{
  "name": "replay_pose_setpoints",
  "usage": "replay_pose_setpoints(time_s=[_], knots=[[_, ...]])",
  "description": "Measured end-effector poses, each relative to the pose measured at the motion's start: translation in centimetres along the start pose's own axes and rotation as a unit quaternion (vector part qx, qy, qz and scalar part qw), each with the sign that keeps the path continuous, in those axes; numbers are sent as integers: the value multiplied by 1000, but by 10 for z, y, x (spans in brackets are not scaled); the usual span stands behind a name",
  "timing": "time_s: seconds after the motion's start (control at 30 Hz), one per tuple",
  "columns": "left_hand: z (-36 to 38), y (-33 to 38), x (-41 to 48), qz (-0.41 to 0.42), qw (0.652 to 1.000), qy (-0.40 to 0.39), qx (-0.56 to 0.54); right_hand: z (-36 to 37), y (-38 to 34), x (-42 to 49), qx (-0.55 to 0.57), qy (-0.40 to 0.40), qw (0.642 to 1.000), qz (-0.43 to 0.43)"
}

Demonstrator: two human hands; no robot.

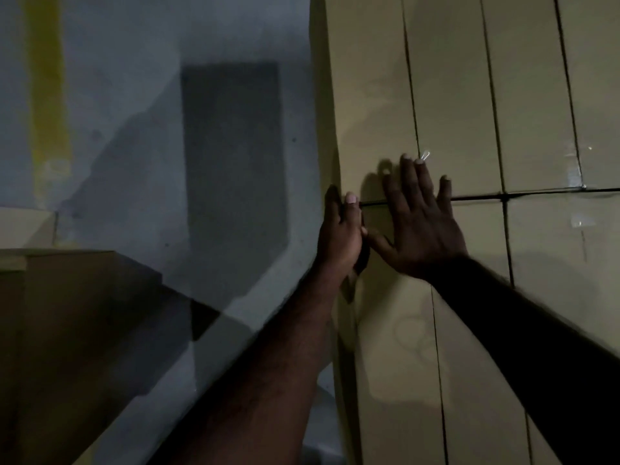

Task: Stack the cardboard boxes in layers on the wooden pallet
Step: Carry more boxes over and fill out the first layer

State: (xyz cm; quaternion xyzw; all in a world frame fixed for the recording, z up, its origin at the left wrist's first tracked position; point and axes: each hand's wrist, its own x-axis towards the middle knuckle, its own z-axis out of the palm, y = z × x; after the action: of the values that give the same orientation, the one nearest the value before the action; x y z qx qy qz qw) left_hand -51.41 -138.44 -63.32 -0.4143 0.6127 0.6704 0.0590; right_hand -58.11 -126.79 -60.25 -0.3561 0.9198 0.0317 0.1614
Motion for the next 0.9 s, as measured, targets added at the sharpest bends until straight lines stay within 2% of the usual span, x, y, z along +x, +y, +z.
replay_pose_setpoints(time_s=[0.2,0.3,0.47,0.6,0.67,0.77,0.87,0.9], knots=[[-12,-5,10,-7,998,-41,-43,20,-9,6,-3,55,998,-7],[-8,-8,7,-7,998,-21,-62,24,-6,6,0,84,996,-16],[-1,-10,7,35,999,-6,-23,30,-5,5,-5,111,994,-10],[-3,-12,8,39,999,2,-26,27,-9,6,-1,102,995,-11],[-4,-10,1,-2,994,-29,-107,23,-12,5,0,98,995,-25],[-16,-3,-8,-43,955,-59,-287,15,-28,1,25,123,989,-81],[-22,-10,-14,-66,903,-9,-424,16,-43,3,6,72,991,-114],[-20,-14,-23,-64,907,18,-417,17,-44,3,-11,47,993,-111]])
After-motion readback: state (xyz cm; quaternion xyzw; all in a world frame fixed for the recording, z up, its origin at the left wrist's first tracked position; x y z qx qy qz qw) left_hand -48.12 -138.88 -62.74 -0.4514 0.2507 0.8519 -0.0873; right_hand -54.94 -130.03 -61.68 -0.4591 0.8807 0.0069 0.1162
